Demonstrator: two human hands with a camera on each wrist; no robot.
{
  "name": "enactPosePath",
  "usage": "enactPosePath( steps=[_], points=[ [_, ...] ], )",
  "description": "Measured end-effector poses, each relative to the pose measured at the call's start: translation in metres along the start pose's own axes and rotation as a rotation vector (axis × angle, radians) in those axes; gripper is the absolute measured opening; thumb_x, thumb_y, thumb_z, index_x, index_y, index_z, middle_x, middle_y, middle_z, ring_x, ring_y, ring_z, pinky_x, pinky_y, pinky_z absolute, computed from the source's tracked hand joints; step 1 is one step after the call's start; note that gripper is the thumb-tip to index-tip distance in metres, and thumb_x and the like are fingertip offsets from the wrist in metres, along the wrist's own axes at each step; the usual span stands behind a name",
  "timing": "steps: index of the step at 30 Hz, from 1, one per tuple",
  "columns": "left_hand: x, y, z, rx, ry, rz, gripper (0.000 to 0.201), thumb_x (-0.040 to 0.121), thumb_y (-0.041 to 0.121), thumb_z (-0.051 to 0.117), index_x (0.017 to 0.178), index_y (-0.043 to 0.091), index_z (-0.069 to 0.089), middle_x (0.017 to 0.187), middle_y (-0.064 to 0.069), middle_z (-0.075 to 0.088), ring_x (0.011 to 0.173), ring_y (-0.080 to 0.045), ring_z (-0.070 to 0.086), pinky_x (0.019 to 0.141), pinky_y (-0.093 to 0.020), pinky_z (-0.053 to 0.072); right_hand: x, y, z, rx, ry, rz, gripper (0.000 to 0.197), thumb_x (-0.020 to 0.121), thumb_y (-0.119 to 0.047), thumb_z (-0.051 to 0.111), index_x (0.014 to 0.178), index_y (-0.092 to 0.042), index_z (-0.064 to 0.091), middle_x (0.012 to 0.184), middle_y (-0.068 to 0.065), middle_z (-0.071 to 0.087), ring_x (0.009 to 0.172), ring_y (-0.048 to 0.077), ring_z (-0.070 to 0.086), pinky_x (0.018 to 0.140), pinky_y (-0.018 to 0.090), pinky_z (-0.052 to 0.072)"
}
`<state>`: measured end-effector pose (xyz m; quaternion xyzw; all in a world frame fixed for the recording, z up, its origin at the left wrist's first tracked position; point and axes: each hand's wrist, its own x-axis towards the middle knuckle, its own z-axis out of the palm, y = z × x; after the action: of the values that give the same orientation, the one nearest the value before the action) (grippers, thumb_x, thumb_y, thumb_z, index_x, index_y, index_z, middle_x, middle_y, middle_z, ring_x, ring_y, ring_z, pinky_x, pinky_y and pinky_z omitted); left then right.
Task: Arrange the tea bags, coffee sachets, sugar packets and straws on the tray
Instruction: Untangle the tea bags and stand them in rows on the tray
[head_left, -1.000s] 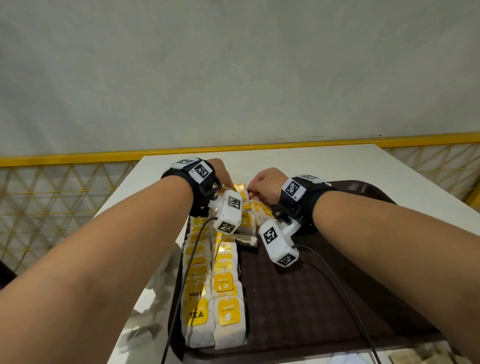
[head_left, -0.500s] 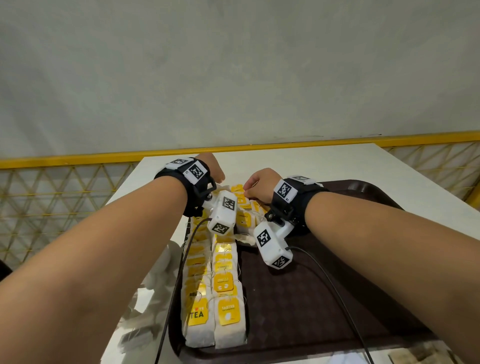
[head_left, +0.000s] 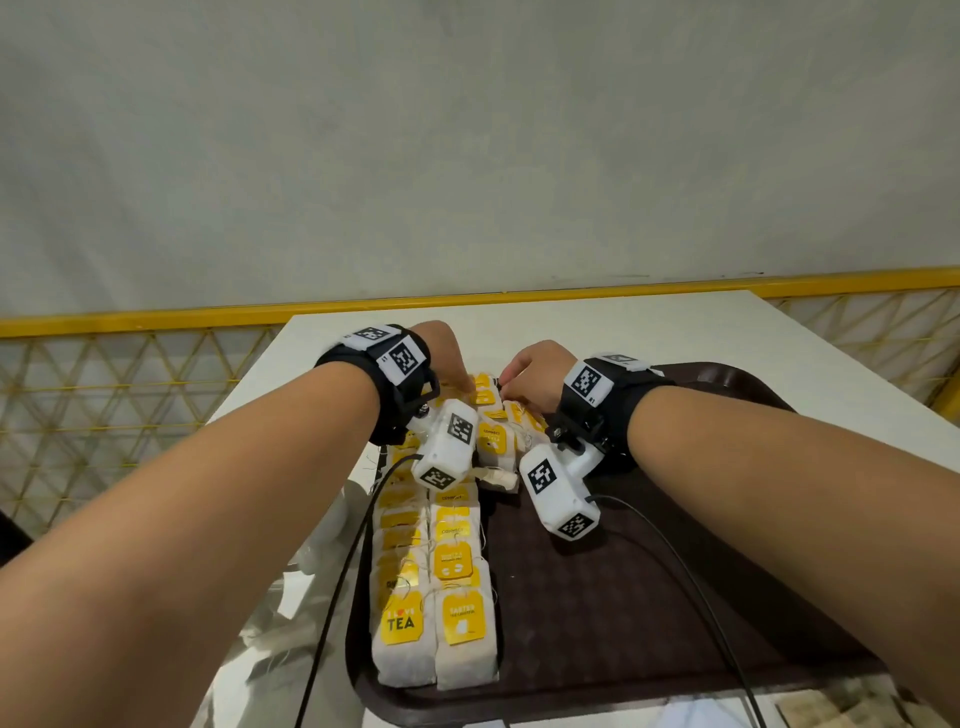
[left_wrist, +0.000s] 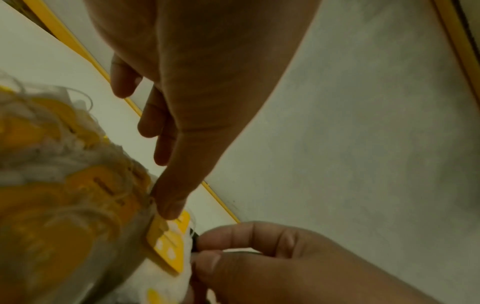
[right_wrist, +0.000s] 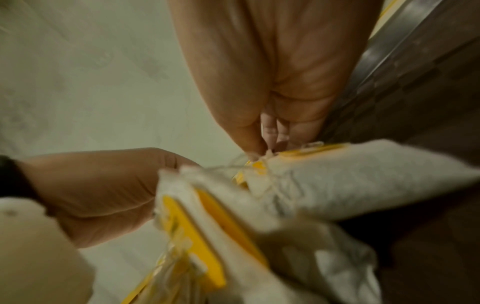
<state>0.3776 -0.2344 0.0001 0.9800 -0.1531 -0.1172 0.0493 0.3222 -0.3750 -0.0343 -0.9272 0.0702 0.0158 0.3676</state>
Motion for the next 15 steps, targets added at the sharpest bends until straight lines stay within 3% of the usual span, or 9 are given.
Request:
enactPosePath(
  steps=[2, 4, 5, 7, 10, 15],
  points=[
    [0.004, 0.004, 0.004, 0.006, -0.005, -0.001, 0.04, 0.086, 0.04, 0.067, 0.097, 0.002, 0.068, 0.097, -0.01, 0.066, 0.095, -0.025, 0.061, 0.078, -0.032, 0.049, -0.002, -0.001, 0.003, 0.002, 0.022, -0.027, 0.015, 0.086, -0.008, 0.067, 0.1, -0.005, 0.073, 0.069, -0.008, 0.055, 0.06, 0.007, 0.05, 0.056, 0.018, 0.043],
    [0.003, 0.007, 0.007, 0.035, 0.007, 0.001, 0.039, 0.086, 0.042, 0.066, 0.072, 0.007, 0.057, 0.073, -0.007, 0.054, 0.075, -0.022, 0.051, 0.059, -0.027, 0.04, -0.002, -0.001, 0.004, 0.022, 0.027, -0.029, 0.015, 0.085, -0.008, 0.068, 0.099, -0.005, 0.073, 0.069, -0.006, 0.056, 0.059, 0.007, 0.051, 0.054, 0.018, 0.043],
    [0.003, 0.009, 0.007, 0.046, 0.001, -0.005, 0.041, 0.086, 0.042, 0.066, 0.066, 0.009, 0.052, 0.068, -0.006, 0.05, 0.07, -0.021, 0.047, 0.056, -0.025, 0.036, -0.003, 0.0, 0.005, 0.025, 0.023, -0.028, 0.016, 0.084, -0.008, 0.07, 0.099, -0.005, 0.073, 0.069, -0.005, 0.057, 0.059, 0.008, 0.051, 0.054, 0.018, 0.043],
    [0.004, 0.008, 0.006, 0.075, -0.03, -0.008, 0.036, 0.085, 0.041, 0.066, 0.074, 0.008, 0.059, 0.077, -0.007, 0.057, 0.072, -0.021, 0.052, 0.063, -0.028, 0.041, -0.002, 0.001, 0.005, 0.033, 0.016, -0.02, 0.017, 0.083, -0.009, 0.071, 0.099, -0.005, 0.072, 0.073, -0.003, 0.06, 0.061, 0.011, 0.054, 0.056, 0.02, 0.044],
    [0.003, 0.005, 0.002, 0.042, -0.08, 0.022, 0.033, 0.085, 0.03, 0.069, 0.107, 0.006, 0.068, 0.096, -0.006, 0.063, 0.087, -0.021, 0.058, 0.077, -0.028, 0.046, -0.003, 0.002, 0.004, 0.039, 0.009, -0.025, 0.017, 0.083, -0.008, 0.071, 0.099, -0.005, 0.073, 0.086, 0.005, 0.065, 0.076, 0.017, 0.059, 0.062, 0.022, 0.048],
    [0.005, 0.005, -0.004, -0.007, -0.02, 0.022, 0.034, 0.087, 0.02, 0.067, 0.117, 0.005, 0.066, 0.098, -0.004, 0.059, 0.088, -0.019, 0.053, 0.078, -0.026, 0.044, 0.0, 0.004, 0.001, 0.041, -0.007, -0.006, 0.017, 0.084, -0.007, 0.069, 0.101, -0.005, 0.073, 0.08, 0.002, 0.063, 0.081, 0.019, 0.059, 0.081, 0.033, 0.054]
  ],
)
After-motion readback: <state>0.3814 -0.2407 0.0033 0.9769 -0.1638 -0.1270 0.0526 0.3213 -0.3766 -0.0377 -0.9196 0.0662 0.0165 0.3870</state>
